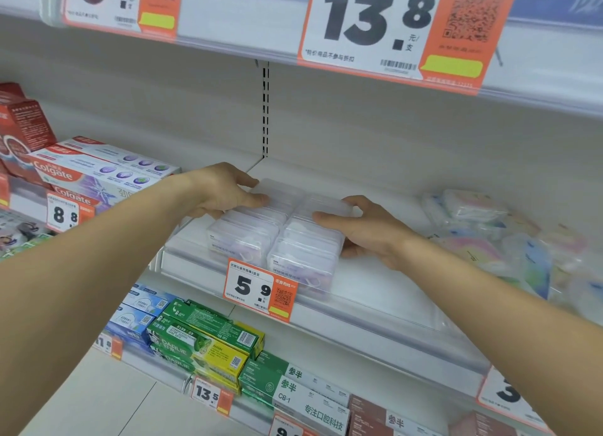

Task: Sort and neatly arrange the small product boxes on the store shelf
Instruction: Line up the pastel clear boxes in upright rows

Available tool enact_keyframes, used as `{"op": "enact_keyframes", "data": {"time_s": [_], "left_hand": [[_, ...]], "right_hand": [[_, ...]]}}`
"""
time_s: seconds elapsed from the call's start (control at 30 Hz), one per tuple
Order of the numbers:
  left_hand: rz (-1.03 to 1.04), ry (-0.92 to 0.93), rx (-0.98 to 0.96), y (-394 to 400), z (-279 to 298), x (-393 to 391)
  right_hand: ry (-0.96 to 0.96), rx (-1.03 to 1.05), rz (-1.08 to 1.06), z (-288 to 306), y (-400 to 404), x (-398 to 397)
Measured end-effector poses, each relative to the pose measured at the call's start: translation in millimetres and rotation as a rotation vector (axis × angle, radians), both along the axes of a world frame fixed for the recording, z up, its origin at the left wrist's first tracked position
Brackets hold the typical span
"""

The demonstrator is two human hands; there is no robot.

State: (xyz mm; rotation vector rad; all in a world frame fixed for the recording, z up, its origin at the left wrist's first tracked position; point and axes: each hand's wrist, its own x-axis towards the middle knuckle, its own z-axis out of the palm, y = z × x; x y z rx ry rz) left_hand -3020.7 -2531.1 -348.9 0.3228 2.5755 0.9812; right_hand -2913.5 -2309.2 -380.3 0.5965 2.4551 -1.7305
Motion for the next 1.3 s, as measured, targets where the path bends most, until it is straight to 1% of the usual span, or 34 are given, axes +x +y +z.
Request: {"op": "enact_keyframes", "data": {"time_s": [0.1, 0.17, 0.27, 0.33, 0.53, 0.7, 0.73, 0.77, 0.8, 0.83, 0.87, 0.9, 0.93, 0.97, 1.03, 1.1, 1.17, 1.2, 1.23, 1.3], "left_hand": [[0.013, -0.016, -0.110, -0.2, -1.2, -3.9], [0.042, -0.034, -0.182, 1.6, 0.4, -4.4], [0.055, 0.020, -0.298, 8.9, 8.5, 0.6], [0.066, 0.031, -0.298, 12.1, 12.4, 3.1], [0.066, -0.012, -0.273, 12.6, 13.7, 3.0], [0.062, -0.104, -0.208, 12.4, 19.1, 8.0], [0.057, -0.102, -0.248, 12.3, 23.4, 12.5], [0.058, -0.041, -0.316, 12.9, 26.7, 16.0], [0.077, 0.088, -0.366, 16.2, 30.2, 21.5], [0.103, 0.269, -0.341, 22.5, 32.6, 30.4], [0.132, 0.438, -0.221, 32.3, 33.3, 42.8], [0.144, 0.569, -0.030, 45.5, 32.2, 58.7], [0.108, 0.646, 0.152, 61.1, 28.8, 78.5], [0.016, 0.664, 0.262, 77.6, 23.3, 99.7], [-0.261, 0.627, 0.313, 112.7, 5.4, 141.4], [-0.457, 0.608, 0.306, 144.6, -15.5, 172.5], [-0.524, 0.594, 0.223, 170.3, -35.4, 188.0], [-0.530, 0.576, 0.161, 180.5, -42.8, 192.5], [-0.534, 0.550, 0.113, 188.7, -48.2, 195.6], [-0.546, 0.484, 0.106, 199.2, -54.5, 198.6]], "right_hand": [[-0.017, 0.006, -0.007, -2.6, -1.6, 0.8], [-0.050, -0.027, -0.009, -3.5, -3.8, 1.9], [-0.091, -0.037, -0.017, 1.0, -6.0, 3.7], [-0.098, -0.037, -0.021, 5.1, -5.7, 4.9], [-0.097, -0.024, -0.002, 1.7, -2.5, 2.4], [-0.112, 0.010, 0.013, 6.8, -7.2, 6.7], [-0.116, 0.052, -0.002, 10.1, -7.5, 9.6], [-0.101, 0.120, -0.037, 15.4, -6.2, 14.5], [-0.043, 0.188, -0.087, 23.0, -3.5, 22.2], [0.047, 0.236, -0.134, 31.1, 1.7, 33.6], [0.154, 0.250, -0.177, 38.6, 8.3, 49.1], [0.267, 0.264, -0.209, 43.0, 16.2, 68.4], [0.370, 0.319, -0.230, 44.1, 24.9, 90.2], [0.452, 0.407, -0.232, 41.7, 34.7, 113.3], [0.547, 0.592, -0.230, 28.8, 60.9, 158.0], [0.506, 0.780, -0.249, 11.6, 93.5, 195.5], [0.376, 0.942, -0.256, -0.6, 121.4, 221.0], [0.298, 0.980, -0.251, -5.5, 131.1, 229.6], [0.231, 0.991, -0.234, -8.6, 136.5, 235.0], [0.162, 0.994, -0.184, -11.9, 142.1, 238.8]]}}
